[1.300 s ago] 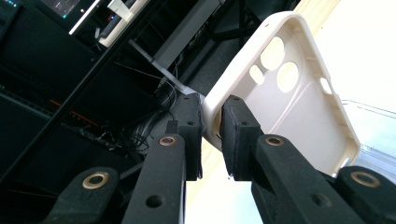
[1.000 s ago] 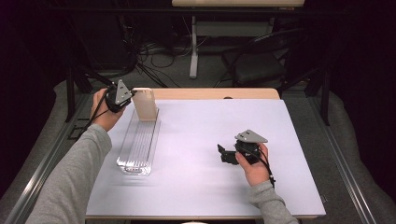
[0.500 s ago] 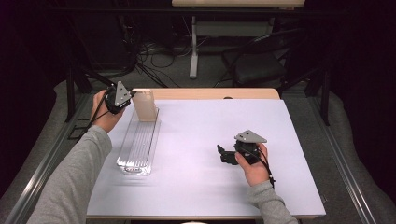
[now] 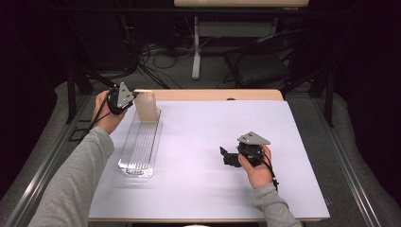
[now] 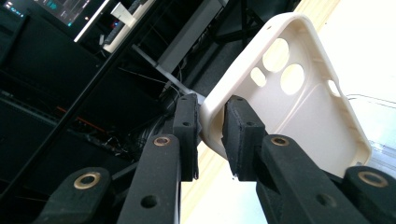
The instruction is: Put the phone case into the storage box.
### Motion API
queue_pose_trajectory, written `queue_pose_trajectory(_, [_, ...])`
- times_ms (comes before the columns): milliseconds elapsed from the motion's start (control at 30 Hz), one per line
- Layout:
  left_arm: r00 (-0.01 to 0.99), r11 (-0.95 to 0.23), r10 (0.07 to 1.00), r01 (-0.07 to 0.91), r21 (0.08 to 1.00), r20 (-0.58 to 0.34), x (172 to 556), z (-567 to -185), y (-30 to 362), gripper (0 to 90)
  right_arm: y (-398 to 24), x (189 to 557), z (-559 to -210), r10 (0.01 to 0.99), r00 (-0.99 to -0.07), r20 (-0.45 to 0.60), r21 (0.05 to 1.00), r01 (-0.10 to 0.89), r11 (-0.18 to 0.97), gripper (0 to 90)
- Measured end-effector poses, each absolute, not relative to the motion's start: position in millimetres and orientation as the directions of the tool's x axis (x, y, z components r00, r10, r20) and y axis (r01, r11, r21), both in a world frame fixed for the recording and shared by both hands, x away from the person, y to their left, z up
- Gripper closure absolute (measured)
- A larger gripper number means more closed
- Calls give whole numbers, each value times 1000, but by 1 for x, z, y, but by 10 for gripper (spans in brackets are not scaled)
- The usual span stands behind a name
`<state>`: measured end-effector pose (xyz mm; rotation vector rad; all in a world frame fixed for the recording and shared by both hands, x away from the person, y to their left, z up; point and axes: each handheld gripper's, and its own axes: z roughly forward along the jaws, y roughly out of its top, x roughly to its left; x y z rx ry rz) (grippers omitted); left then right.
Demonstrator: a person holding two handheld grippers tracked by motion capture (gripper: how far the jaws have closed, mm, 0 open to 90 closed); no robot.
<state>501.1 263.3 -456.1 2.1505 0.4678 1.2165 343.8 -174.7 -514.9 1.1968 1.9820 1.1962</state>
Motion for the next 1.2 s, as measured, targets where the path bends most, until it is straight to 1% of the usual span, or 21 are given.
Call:
queue_pose_trajectory(100, [512, -749, 572, 8, 662, 641, 502, -456, 263, 716, -175, 344, -515, 885, -466, 6, 884, 416, 214, 81])
queue_pose_trajectory(333, [512, -750, 573, 13, 661, 640, 503, -451, 267, 596, -177, 344, -514, 885, -465, 5, 884, 417, 214, 81])
queue_pose_trajectory(633, [513, -748, 578, 22, 663, 635, 501, -451, 268, 517, -176, 343, -514, 885, -466, 6, 885, 415, 212, 81])
queue_pose_trajectory(767, [503, -748, 580, 17, 663, 641, 502, -451, 269, 449, -177, 343, -513, 886, -464, 7, 885, 416, 211, 81])
queue_pose_trajectory(900, [501, -748, 585, 28, 663, 638, 502, -450, 270, 424, -178, 343, -513, 887, -462, 11, 884, 419, 207, 82])
queue_pose_trajectory(1033, [500, -753, 582, 35, 657, 641, 501, -448, 272, 420, -178, 343, -513, 885, -465, 11, 886, 415, 207, 81])
queue_pose_trajectory(1200, [501, -740, 603, 59, 671, 621, 500, -446, 276, 419, -179, 342, -513, 886, -463, 9, 886, 415, 208, 81])
